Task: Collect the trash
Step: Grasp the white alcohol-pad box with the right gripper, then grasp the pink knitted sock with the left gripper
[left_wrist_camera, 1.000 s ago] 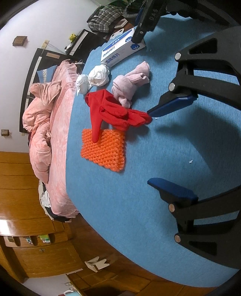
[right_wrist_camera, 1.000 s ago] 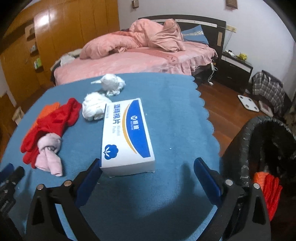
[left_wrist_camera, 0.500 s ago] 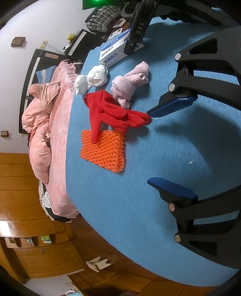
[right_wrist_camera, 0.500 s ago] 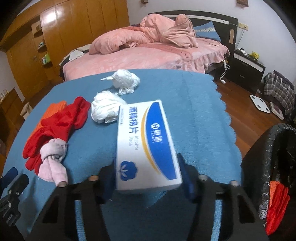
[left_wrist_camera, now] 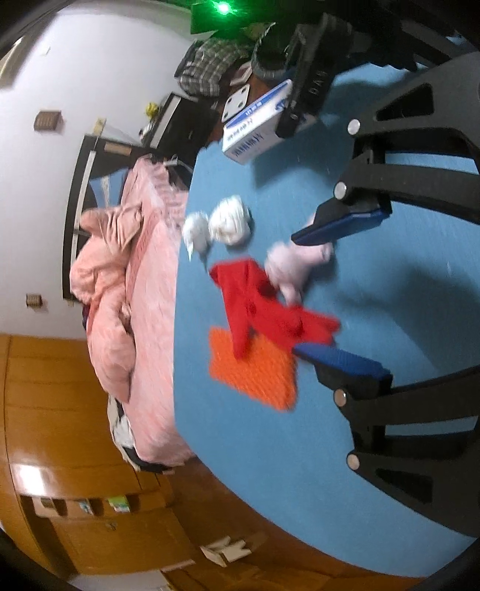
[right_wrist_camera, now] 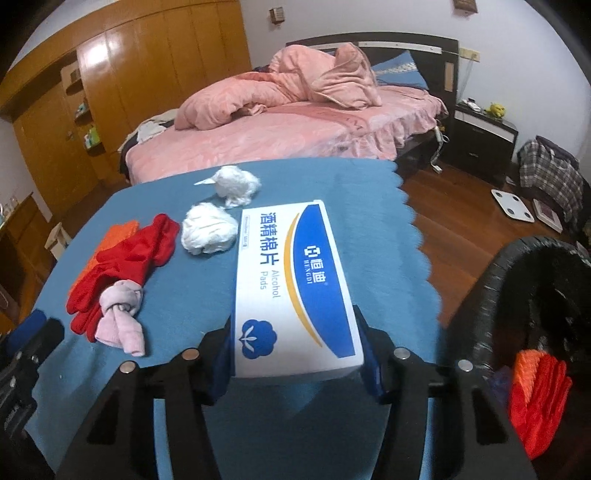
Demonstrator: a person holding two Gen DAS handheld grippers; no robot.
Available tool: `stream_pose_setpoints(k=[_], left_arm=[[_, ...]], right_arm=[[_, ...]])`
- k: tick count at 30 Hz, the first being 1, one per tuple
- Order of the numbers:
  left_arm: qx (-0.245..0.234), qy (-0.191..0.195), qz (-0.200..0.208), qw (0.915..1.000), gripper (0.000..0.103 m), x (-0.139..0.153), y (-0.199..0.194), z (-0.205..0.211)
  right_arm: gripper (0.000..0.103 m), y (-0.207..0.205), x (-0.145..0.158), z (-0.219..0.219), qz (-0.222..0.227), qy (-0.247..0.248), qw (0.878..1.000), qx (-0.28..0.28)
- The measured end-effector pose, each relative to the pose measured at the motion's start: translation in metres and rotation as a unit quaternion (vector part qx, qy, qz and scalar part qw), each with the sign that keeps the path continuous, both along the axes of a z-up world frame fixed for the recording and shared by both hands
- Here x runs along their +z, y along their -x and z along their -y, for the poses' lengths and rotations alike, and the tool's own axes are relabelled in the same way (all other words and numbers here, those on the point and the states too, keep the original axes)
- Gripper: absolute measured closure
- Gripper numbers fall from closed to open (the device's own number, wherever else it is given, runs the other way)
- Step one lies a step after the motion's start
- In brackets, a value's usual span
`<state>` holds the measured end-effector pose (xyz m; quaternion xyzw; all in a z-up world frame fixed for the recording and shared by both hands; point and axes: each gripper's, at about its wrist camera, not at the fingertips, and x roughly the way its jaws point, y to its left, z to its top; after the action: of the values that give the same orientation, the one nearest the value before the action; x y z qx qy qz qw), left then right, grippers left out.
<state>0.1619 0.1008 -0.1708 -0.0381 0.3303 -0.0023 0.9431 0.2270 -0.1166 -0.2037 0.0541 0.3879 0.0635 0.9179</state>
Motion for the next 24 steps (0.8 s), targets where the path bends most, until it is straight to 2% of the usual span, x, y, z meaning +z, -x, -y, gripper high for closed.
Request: stream_pose_setpoints(k=[4, 11, 15, 19, 24], left_arm=[[-0.018, -0.002, -0.011, 0.9998, 0.057, -0.010, -0.016, 0.021], [-0.019, -0.008, -0.045, 0.9988, 0.065, -0.031, -0.038, 0.035], [-0.032, -0.012, -0.064, 0.9974, 0.090, -0.038, -0.044, 0.040], [-0.036, -0.018, -0.054, 0.9977, 0.094, -0.036, -0.040, 0.043], [-0.036, -0.003, -0.028, 0.9990, 0.095, -0.021, -0.028, 0.040]], right_arm=[[0.047, 0.003, 0.000, 0.009, -0.002, 0.000, 1.000, -0.007], [0.047, 0.007, -0.002, 0.015, -0.004, -0.002, 1.000, -0.005], [0.047, 0.008, -0.004, 0.016, -0.005, -0.003, 1.000, -0.007], [0.047, 0.010, -0.004, 0.014, -0.005, -0.007, 1.000, -0.007], [0.047, 0.015, 0.004, 0.016, 0.006, -0.011, 1.000, -0.006]])
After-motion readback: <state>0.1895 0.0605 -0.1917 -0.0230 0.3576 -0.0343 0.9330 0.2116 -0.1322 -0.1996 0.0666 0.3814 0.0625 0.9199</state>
